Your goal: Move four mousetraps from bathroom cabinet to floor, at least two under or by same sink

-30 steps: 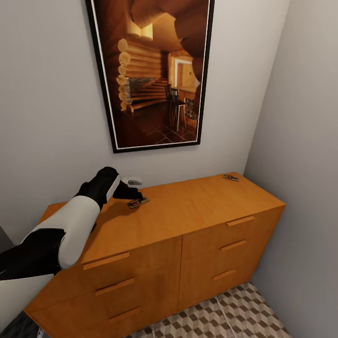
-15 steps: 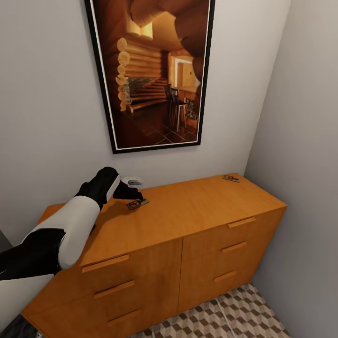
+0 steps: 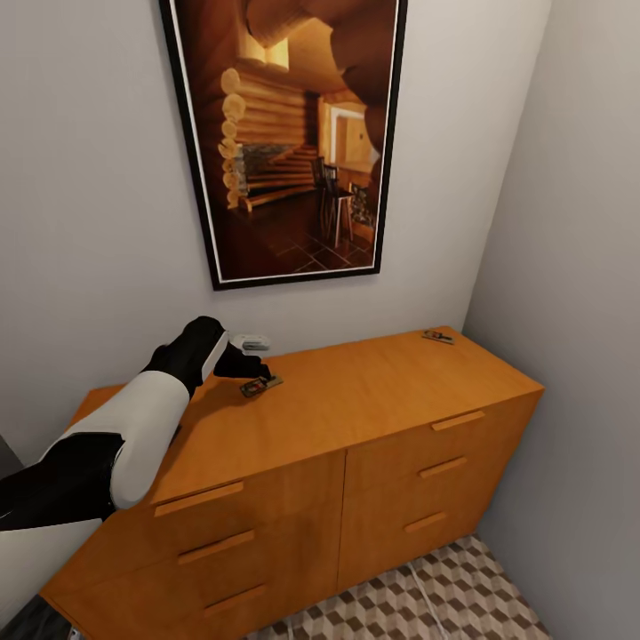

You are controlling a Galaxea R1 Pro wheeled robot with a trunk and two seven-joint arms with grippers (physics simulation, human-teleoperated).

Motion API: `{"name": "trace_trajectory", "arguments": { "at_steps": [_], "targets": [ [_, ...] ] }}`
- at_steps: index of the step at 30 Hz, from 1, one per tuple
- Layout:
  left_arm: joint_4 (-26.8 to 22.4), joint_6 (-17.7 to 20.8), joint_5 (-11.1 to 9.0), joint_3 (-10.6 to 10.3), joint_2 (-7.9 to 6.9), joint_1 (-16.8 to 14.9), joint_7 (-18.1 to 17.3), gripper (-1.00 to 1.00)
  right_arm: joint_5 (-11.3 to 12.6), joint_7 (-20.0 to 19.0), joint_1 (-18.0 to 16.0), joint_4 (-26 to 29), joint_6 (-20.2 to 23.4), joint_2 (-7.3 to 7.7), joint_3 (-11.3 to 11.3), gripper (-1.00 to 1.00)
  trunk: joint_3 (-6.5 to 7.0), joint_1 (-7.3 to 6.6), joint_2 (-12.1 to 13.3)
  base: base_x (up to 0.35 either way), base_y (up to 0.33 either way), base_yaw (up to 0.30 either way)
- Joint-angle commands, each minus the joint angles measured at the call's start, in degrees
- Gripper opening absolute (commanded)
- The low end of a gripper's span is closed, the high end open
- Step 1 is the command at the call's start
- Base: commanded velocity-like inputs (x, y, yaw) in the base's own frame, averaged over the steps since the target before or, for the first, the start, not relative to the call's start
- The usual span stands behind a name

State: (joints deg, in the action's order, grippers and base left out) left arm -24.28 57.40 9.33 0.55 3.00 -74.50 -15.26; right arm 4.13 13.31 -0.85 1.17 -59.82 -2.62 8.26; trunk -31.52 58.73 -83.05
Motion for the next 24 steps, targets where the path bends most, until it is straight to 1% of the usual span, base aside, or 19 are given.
{"name": "trace_trajectory", "arguments": {
  "at_steps": [1, 9, 18, 24],
  "targets": [
    [0.0, 0.2, 0.6, 0.1, 0.0, 0.0, -0.5, 1.0, 0.6, -0.1, 0.0, 0.0, -0.2, -0.01, 0.5, -1.0, -0.12, 0.0, 0.0, 0.0, 0.0, 0.0],
    [0.6, 0.1, 0.6, 0.1, 0.03, 0.0, -0.4, 1.0, 0.6, -0.1, 0.0, 0.0, -0.2, -0.02, 0.5, -1.0, -0.27, 0.0, 0.0, 0.0, 0.0, 0.0],
    [1.4, -1.0, 0.6, 0.1, 0.07, 0.0, -0.4, 1.0, 0.6, -0.1, 0.0, 0.0, -0.2, -0.02, 0.5, -1.0, -0.32, 0.0, 0.0, 0.0, 0.0, 0.0],
    [1.9, -1.1, 0.6, 0.1, 0.08, 0.0, -0.4, 1.0, 0.6, -0.1, 0.0, 0.0, -0.2, -0.02, 0.5, -1.0, -0.59, 0.0, 0.0, 0.0, 0.0, 0.0]
  ]
}}
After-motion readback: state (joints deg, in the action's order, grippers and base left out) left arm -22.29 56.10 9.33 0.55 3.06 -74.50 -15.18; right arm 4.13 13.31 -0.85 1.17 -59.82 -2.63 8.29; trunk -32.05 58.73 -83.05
